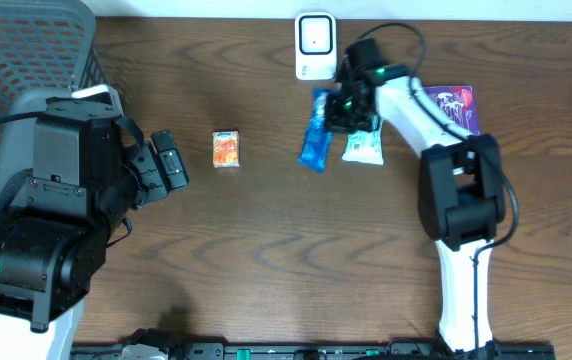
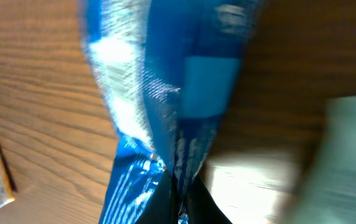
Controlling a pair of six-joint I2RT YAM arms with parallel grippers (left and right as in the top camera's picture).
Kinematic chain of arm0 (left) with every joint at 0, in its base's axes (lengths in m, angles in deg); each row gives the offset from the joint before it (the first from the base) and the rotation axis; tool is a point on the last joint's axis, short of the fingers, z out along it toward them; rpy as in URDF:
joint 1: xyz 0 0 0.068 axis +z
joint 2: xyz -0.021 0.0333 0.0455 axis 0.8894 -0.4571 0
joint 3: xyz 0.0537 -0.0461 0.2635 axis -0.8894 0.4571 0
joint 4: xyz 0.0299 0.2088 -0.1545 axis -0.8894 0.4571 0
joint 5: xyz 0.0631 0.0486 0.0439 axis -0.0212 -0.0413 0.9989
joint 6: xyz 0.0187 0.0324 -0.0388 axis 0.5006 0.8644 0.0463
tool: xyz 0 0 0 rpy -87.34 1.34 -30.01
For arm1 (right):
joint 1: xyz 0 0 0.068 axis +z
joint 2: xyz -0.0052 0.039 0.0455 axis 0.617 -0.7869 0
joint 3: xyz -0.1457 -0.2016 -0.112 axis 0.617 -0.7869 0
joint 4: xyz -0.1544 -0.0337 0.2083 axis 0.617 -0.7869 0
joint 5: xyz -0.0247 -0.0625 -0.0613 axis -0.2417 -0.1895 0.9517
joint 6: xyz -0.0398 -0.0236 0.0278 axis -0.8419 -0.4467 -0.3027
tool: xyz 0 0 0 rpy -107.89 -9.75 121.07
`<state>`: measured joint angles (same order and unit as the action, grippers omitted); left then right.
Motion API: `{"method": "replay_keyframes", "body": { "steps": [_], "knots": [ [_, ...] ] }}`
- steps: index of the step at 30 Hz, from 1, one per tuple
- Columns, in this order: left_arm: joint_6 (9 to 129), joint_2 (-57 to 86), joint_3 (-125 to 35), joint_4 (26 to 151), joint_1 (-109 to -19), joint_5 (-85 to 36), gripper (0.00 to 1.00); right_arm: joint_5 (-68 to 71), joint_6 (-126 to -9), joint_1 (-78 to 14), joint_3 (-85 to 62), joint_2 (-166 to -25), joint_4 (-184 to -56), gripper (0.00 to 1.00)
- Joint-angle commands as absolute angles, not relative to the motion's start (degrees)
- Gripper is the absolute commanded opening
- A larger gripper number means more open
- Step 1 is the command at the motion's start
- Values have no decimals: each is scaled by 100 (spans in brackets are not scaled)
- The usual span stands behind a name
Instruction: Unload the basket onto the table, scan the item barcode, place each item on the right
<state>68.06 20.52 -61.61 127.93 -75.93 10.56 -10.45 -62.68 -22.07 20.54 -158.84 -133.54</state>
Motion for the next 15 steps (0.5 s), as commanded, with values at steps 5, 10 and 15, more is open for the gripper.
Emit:
{"method": "replay_keyframes", "body": {
  "steps": [5,10,15],
  "knots": [
    [6878,2022,-6172,12819,-7562,1126,98,-1108,-7055,-2108,2048,-15597,-13461,1],
    [6878,2022,-6172,12819,-7562,1126,98,-1539,-7892,-1960,2048,-15597,-13660,1],
    [6880,2022,-6172,12819,-7562,1126,98,-1425,-8487,-2060,2048,-15600,-14045,1]
  ]
}}
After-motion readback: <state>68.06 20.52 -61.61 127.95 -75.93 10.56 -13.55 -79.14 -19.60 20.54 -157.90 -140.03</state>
